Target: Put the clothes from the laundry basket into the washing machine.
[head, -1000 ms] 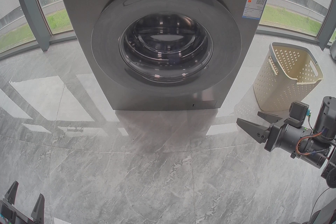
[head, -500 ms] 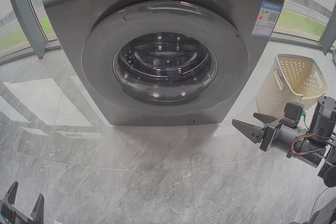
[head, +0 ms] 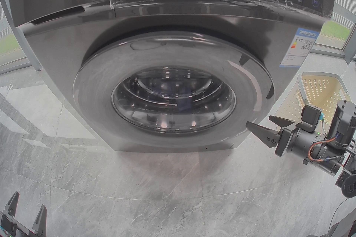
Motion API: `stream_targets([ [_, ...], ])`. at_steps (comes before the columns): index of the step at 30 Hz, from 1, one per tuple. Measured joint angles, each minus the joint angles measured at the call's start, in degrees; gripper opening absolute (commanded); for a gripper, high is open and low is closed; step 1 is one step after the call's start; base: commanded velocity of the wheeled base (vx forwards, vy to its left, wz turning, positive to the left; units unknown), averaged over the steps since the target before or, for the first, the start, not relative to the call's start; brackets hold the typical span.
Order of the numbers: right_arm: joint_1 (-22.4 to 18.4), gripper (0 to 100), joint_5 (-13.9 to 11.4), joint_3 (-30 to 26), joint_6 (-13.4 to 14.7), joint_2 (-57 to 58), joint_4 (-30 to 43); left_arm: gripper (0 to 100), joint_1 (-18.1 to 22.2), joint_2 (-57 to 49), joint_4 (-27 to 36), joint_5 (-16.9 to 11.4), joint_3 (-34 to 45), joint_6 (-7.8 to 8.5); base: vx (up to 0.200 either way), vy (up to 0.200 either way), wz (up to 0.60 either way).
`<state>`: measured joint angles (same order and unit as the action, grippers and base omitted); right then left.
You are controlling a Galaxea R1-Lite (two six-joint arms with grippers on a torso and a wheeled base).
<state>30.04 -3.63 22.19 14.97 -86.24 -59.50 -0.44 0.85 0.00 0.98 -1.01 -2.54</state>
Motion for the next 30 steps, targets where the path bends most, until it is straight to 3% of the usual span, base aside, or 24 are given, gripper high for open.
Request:
stream_targets([
  [13,-0.28,100,-0.50,0.88,0.29,-0.20,1.01,100,-0.02,0.05,0.00,-0.02,0.00,-0.09,0.000,0.000,0.00],
  [19,-0.72,100,0.33,1.99,0.52,-0.21,0.77,100,-0.02,0.05,0.00,0.06,0.00,-0.09,0.000,0.000,0.00],
  [22,-0.77,100,2.27,2.50,1.69,-0.21,0.85,100,0.00,0.05,0.00,0.04,0.00,-0.09,0.000,0.000,0.00],
  [30,0.22,100,2.63,-0.04,0.76,0.22,-1.18,100,0.00,0.05,0.00,0.00,0.00,-0.11,0.000,0.000,0.00],
])
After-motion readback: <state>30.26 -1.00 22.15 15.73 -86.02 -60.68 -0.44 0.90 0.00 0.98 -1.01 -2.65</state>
